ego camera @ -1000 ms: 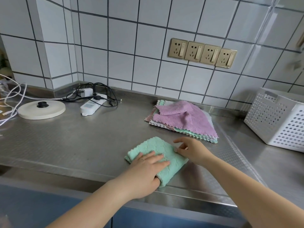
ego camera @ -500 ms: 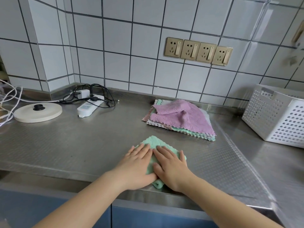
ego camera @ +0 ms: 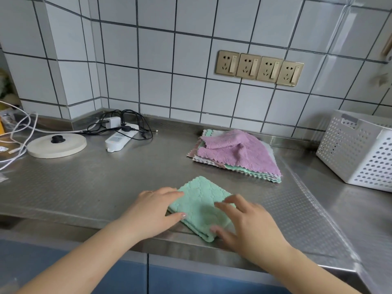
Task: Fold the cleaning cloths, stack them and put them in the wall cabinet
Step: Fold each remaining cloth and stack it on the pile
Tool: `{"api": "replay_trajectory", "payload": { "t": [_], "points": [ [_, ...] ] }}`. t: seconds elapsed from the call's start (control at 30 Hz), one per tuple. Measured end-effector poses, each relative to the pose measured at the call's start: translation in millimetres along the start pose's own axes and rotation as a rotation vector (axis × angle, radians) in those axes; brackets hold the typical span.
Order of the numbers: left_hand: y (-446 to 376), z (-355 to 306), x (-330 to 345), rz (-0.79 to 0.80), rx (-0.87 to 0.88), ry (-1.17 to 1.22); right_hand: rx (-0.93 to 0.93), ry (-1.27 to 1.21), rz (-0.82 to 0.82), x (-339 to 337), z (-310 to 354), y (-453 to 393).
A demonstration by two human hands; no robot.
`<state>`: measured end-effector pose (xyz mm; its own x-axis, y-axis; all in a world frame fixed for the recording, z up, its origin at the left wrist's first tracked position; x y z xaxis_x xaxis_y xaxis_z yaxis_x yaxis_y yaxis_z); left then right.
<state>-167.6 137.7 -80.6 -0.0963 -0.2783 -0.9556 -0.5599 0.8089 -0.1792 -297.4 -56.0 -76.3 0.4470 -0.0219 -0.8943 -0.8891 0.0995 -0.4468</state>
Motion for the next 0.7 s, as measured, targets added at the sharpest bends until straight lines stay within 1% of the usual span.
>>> {"api": "replay_trajectory", "payload": {
  "t": [0.07,0.13,0.27,0.33,0.5,0.7],
  "points": [
    [6,5,0,-0.045,0.041,0.029,-0.065,0.003,0.043,-1,10,10],
    [8,10,1,-0.101,0.086,0.039,-0.079,0.021,0.074,6,14,10],
    [7,25,7,-0.245,0.137,0.018,0.013,-0.008,0.106,15,12,-6],
    [9,35,9,-0.280,0.135,-0.019,0.035,-0.016,0.150,21,11,-18],
    [15,57,4,-0.317,0.042,-0.023,0.052,-0.109,0.306,37,26,-65],
    [17,100,-19,-0.298,-0.146,-0.031,0.013,-0.224,0.353,65,61,-121]
  ]
}}
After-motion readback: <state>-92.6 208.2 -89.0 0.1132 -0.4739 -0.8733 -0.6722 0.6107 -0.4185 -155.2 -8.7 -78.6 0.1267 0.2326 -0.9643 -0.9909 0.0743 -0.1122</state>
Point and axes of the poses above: each hand's wrist, its own y-axis away from the middle knuckle, its own x-axis out of the palm, z = x × y, the point moved 1 cm from there along -y, towards the middle knuckle, and after that the axes turned 8 degrees about x, right-handed, at the moved point
